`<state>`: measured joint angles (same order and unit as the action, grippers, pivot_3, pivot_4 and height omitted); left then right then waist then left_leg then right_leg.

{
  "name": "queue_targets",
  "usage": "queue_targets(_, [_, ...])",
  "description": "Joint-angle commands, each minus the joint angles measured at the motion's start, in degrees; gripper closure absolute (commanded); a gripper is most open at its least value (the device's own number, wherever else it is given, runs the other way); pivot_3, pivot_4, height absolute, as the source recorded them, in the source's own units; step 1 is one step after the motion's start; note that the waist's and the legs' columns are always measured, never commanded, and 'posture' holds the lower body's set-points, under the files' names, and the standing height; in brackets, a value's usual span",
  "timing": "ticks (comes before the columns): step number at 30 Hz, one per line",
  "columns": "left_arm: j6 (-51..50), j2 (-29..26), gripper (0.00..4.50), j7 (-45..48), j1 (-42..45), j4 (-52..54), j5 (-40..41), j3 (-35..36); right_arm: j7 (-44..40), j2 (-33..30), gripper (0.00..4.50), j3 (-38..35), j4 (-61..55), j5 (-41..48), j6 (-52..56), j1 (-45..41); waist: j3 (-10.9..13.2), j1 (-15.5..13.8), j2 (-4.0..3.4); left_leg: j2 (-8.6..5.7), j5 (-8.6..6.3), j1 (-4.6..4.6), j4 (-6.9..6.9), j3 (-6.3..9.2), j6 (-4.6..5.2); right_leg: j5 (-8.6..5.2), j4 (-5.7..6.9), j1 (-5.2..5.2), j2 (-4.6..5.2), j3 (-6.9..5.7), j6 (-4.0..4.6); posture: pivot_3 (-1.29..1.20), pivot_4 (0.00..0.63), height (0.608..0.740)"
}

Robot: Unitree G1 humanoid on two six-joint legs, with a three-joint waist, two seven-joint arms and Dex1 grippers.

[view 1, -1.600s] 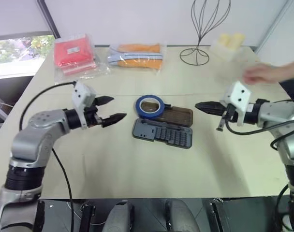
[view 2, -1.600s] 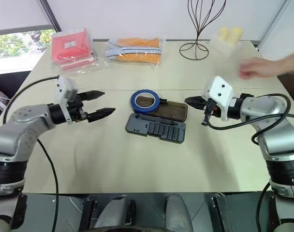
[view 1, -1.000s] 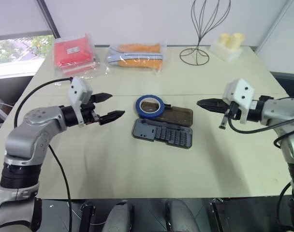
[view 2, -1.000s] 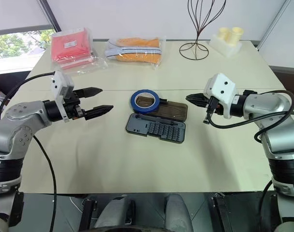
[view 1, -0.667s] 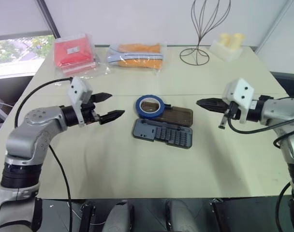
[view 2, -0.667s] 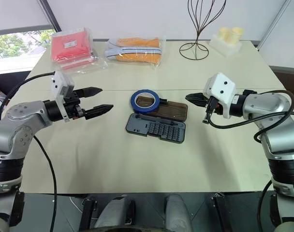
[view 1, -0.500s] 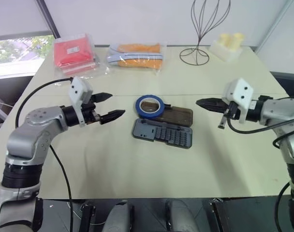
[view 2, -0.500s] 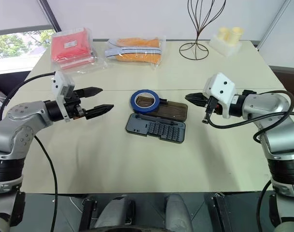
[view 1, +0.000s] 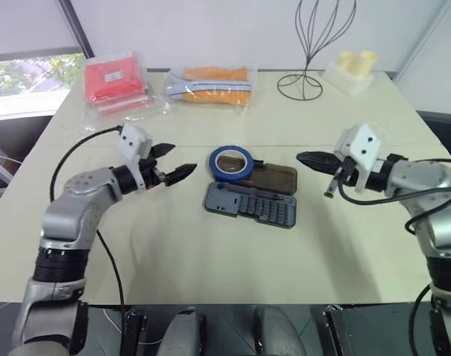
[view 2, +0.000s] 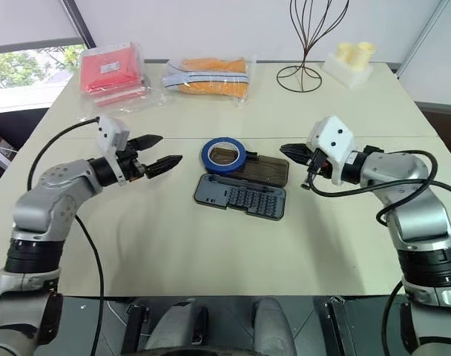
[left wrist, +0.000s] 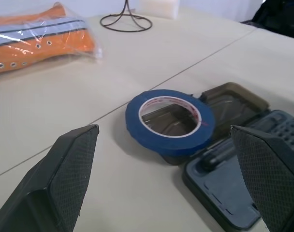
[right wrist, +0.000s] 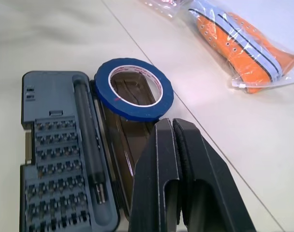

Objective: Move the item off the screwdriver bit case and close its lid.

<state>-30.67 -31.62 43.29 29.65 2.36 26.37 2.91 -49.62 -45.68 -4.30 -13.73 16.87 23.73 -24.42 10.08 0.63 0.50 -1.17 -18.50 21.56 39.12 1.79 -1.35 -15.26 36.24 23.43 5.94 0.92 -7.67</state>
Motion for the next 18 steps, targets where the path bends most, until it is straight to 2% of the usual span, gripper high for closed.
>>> queue_targets(1, [3.5, 0.7, 0.00, 0.8, 1.5, -1.2, -2.5, -1.6, 2.4, 0.9, 4.44, -0.8, -4.0, 0.0, 0.6, 1.2, 0.0, 0.0, 0.00, 0.00, 0.00, -0.01, 0.00, 0.00, 0.00, 0.00, 0.00, 0.00, 0.00, 0.00, 0.00, 0.00, 0.150, 0.740])
queue_targets(6, [8.2, 0.9, 0.00, 3.9, 3.6, -5.7, -6.3, -4.9, 4.7, 2.7, 4.44, 0.0, -5.8, -0.1, 1.7, 2.4, 0.0, 0.1, 0.00, 0.00, -0.01, -0.01, 0.00, 0.00, 0.03, 0.00, 0.02, 0.00, -0.01, 0.00, 0.00, 0.00, 0.150, 0.740])
queue_targets(10, [19.8, -1.2, 0.00, 9.2, 9.2, -16.8, -14.4, -9.9, 5.9, 3.8, 4.44, 1.1, -6.1, -0.5, 1.5, 2.9, 0.0, 0.0, 0.00, -0.01, 0.00, -0.02, 0.00, -0.02, 0.00, 0.00, 0.01, 0.00, -0.02, -0.01, 0.00, 0.00, 0.150, 0.740])
queue_targets(18, [26.8, 4.1, 0.00, 14.7, 18.8, -34.9, -15.9, -10.6, 8.1, 5.5, 4.44, 1.5, -6.9, -1.4, 1.1, 4.4, 0.0, 0.0, 0.00, -0.03, -0.11, 0.03, 0.01, -0.05, 0.21, 0.00, -0.01, 0.00, -0.02, -0.03, -0.01, 0.00, 0.150, 0.740])
